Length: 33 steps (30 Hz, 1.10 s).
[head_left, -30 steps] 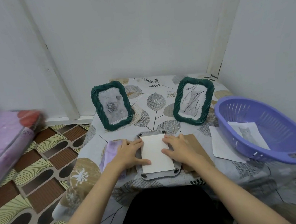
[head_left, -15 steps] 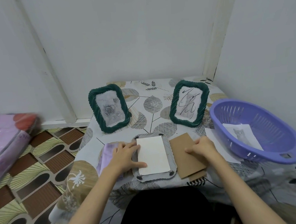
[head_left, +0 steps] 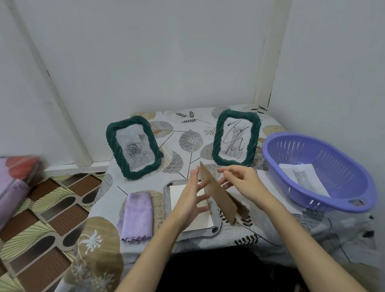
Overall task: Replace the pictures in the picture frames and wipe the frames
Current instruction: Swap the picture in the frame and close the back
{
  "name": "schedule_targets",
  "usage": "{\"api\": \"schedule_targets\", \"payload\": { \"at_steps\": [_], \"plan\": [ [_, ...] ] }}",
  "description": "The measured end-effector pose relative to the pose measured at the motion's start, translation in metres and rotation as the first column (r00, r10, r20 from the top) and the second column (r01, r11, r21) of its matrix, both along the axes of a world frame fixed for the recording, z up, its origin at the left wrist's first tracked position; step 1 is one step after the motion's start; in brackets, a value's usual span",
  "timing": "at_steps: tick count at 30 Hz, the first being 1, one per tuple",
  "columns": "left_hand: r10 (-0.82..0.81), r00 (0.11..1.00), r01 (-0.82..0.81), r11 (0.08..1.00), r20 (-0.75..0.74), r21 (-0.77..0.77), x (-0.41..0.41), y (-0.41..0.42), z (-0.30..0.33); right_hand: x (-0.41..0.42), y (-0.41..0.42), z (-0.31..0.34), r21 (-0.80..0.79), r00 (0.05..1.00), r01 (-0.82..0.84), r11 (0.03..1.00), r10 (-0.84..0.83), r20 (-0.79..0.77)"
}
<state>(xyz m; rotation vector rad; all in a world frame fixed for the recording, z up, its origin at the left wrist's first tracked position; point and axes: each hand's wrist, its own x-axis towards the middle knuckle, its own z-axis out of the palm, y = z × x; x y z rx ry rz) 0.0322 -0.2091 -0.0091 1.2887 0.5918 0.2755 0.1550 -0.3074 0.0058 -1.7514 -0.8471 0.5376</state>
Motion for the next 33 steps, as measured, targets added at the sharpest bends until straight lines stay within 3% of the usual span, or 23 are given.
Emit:
{"api": "schedule_targets", "payload": {
  "at_steps": [7,12,15,19,23,27,33],
  "plan": [
    [0.035,0.999,-0.035,0.993,-0.004,0.112,-0.003,0.004,-0.011,0.0,-0.001,-0.011,0.124,0.945,0.067,0.99,-0.023,-0.326],
    [0.103,0.994,-0.105,0.975,0.019,0.194,-0.005,0.011,-0.018,0.006,-0.003,-0.026,-0.034,0.983,0.184,0.982,-0.185,-0.004],
    [0.122,0.989,-0.133,0.981,0.083,0.14,-0.011,0.022,-0.016,0.005,-0.002,-0.03,-0.104,0.993,0.092,0.99,-0.099,-0.069],
    [0.128,0.987,-0.139,0.982,0.094,0.128,-0.028,0.042,-0.01,-0.006,0.008,-0.026,-0.033,0.963,-0.07,0.997,0.059,-0.265],
    [0.066,0.997,-0.048,0.95,-0.047,0.309,-0.05,0.066,-0.012,-0.019,0.026,-0.026,-0.142,0.978,-0.152,0.978,0.128,-0.164],
    [0.056,0.974,0.075,0.833,-0.22,0.548,-0.063,0.078,-0.014,-0.027,0.034,-0.036,-0.221,0.984,-0.157,0.962,0.135,-0.114],
    [0.052,0.954,0.153,0.763,-0.295,0.628,-0.062,0.078,-0.028,-0.026,0.035,-0.049,-0.262,0.992,-0.128,0.956,0.125,-0.027]
  ]
}}
